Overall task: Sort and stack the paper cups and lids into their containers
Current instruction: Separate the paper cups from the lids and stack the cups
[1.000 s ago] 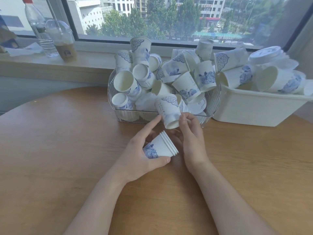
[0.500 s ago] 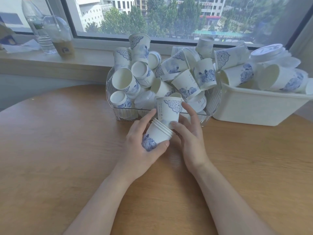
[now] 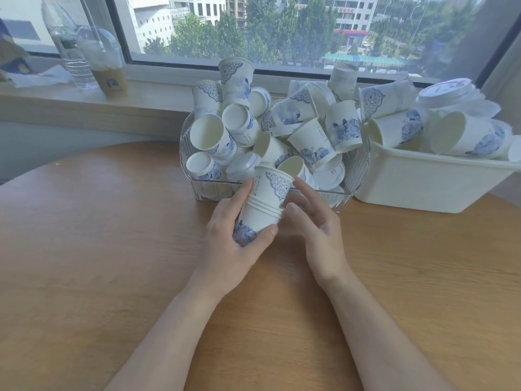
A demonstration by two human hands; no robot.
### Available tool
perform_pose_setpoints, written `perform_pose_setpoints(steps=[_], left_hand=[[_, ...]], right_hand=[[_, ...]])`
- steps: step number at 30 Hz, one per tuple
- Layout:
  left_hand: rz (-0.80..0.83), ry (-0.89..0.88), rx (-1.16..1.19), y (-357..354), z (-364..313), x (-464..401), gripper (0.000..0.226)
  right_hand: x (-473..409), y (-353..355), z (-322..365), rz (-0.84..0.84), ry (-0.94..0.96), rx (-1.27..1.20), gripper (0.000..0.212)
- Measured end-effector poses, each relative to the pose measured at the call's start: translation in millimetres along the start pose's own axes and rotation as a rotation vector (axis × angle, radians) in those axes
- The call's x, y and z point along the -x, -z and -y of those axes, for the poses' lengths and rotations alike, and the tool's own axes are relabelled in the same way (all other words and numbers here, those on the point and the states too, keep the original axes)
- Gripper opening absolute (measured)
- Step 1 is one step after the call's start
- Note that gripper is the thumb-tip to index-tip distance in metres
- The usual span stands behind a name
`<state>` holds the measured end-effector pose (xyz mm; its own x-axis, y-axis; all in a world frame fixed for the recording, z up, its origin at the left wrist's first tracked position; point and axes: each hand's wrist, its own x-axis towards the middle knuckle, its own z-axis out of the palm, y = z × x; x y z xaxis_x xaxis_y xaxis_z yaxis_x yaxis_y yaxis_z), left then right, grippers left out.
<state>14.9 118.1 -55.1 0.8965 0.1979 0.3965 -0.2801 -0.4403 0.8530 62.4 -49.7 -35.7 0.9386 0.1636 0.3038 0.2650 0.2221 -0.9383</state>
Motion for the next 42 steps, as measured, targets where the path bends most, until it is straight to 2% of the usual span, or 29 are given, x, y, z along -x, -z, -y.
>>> perform_pose_setpoints(steps=[6, 11, 14, 18, 21, 30, 36, 42], left_hand=[[-0.053, 0.018, 0.03, 4, 2, -1, 0.088], [-0.098, 0.005, -0.005, 7, 1, -3, 0.083], [-0.107, 0.008, -0.009, 7, -1, -3, 0.075], [-0.064, 0.02, -0.018, 6, -4, -4, 0.072], [-0.055, 0.013, -0.04, 5, -2, -5, 0.074], [0.005, -0.074, -0.088, -4, 1, -1, 0.077], [0.016, -0.061, -0.083, -5, 3, -2, 0.077], [0.021, -0.048, -0.084, -5, 2, -2, 0.079]], right_hand=[[2, 4, -3, 0.043, 0.03, 0.103, 0.036], [0, 6, -9, 0.048, 0.107, 0.306, 0.029], [-2, 9, -12, -0.029, 0.186, 0.592, 0.028], [-19, 8, -11, -0.183, 0.342, 1.094, 0.044], [-26, 6, -12, -0.196, 0.34, 1.29, 0.045], [-35, 16, -11, -0.297, 0.35, 1.357, 0.025], [-38, 21, -9, -0.317, 0.342, 1.264, 0.015], [-37, 28, -4, -0.35, 0.39, 1.095, 0.012]])
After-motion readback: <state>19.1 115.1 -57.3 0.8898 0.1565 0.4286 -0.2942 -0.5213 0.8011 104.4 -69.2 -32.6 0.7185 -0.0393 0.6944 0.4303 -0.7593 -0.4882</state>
